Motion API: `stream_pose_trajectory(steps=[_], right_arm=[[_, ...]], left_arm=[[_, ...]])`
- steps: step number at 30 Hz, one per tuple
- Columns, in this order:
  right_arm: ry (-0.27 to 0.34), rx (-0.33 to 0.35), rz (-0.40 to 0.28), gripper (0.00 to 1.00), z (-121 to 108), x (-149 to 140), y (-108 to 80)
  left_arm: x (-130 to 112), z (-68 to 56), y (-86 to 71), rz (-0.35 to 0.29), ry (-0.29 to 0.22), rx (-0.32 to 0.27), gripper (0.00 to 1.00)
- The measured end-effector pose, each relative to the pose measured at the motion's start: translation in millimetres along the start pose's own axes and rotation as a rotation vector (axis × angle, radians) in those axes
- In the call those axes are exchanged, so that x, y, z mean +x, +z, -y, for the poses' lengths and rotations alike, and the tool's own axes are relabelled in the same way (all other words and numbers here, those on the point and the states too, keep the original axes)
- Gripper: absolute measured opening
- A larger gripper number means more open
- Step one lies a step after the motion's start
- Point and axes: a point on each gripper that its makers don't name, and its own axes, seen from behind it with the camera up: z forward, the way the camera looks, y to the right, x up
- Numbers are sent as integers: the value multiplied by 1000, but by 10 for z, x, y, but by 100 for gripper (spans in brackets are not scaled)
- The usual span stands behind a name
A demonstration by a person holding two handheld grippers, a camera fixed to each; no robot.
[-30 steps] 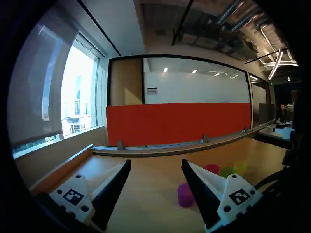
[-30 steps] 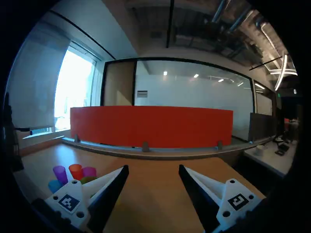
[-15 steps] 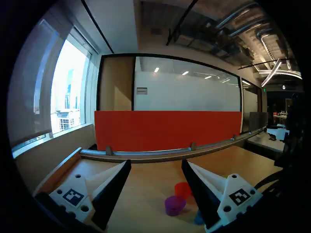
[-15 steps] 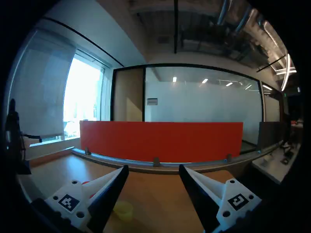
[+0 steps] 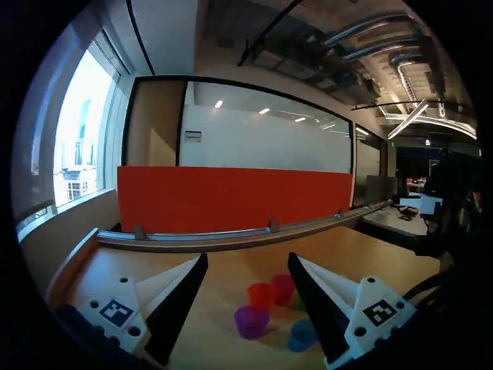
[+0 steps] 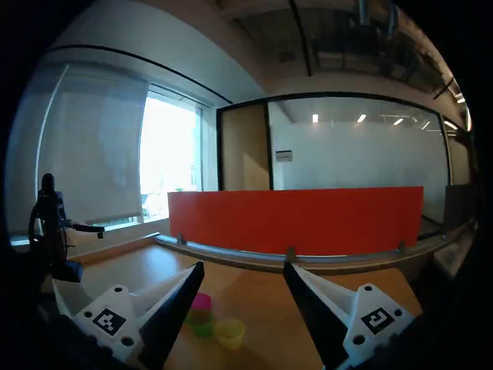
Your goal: Pour water
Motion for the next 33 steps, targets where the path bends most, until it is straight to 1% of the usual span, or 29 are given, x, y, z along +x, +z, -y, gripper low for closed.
stream_pose_trajectory(steps=[2,5,8,12,14,17,23,29,33], right_arm=[[-12,29,5,100,45,16,10],[-15,70,9,100,113,66,28],[1,113,8,99,185,122,34],[18,151,17,99,243,126,37],[28,163,26,99,264,118,45],[18,177,44,99,298,74,58],[-37,180,86,99,327,0,115],[-77,199,131,99,406,-80,149],[-102,210,166,99,451,-158,171]], left_arm=[[8,-67,5,4,-3,-39,96],[56,-184,-8,-2,12,-103,96],[90,-293,-26,-10,24,-154,96],[80,-406,-47,-8,23,-211,96],[62,-439,-56,1,26,-231,96],[16,-452,-51,17,34,-243,96],[-149,-510,-40,70,53,-291,96],[-417,-566,-27,141,85,-337,96],[-634,-606,-16,200,118,-369,96]])
